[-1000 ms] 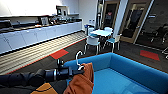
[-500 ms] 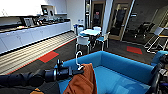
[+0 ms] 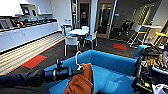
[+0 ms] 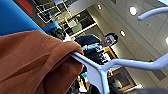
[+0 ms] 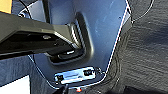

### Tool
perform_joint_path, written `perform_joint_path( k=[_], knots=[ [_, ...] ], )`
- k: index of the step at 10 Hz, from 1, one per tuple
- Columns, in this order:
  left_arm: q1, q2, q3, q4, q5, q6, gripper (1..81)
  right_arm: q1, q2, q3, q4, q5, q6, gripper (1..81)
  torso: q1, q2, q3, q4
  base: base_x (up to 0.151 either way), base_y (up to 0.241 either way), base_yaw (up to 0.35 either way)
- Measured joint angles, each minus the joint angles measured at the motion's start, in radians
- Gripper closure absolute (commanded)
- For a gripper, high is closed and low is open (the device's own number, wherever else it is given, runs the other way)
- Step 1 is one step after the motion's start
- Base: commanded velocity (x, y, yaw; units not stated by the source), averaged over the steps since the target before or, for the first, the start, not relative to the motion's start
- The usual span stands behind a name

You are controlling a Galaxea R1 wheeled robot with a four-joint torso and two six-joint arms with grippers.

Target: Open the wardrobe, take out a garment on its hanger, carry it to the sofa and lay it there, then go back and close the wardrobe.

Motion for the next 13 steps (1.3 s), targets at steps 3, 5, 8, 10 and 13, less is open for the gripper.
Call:
perform_joint_path(
  k=[3,5,8,10,13],
  knots=[
    [0.000,-0.008,0.000,0.000,0.000,0.000,81.1,0.000,0.000,0.000,0.000,0.000,0.000,1.0,0.000,0.000,0.000,0.000,0.000,0.000,-0.331],
    [0.000,-0.015,0.000,0.000,0.000,0.000,81.1,0.000,0.002,0.000,0.000,-0.003,0.000,1.0,0.000,0.000,0.000,0.000,0.000,0.000,-0.327],
    [0.000,-0.014,0.000,0.000,0.000,0.000,81.1,0.000,0.003,0.000,0.000,-0.005,0.000,1.0,0.000,0.000,0.000,0.000,0.000,0.000,-0.296],
    [0.000,-0.018,0.000,0.000,0.000,0.000,81.1,0.005,0.003,0.000,0.000,-0.006,0.000,1.0,0.000,0.000,0.000,0.000,0.000,0.000,-0.210],
    [0.000,-0.011,0.000,0.000,0.000,0.000,81.1,0.001,0.005,0.000,0.000,-0.008,0.000,1.0,0.000,0.000,0.000,0.000,0.000,-0.021,-0.097]
  ],
)
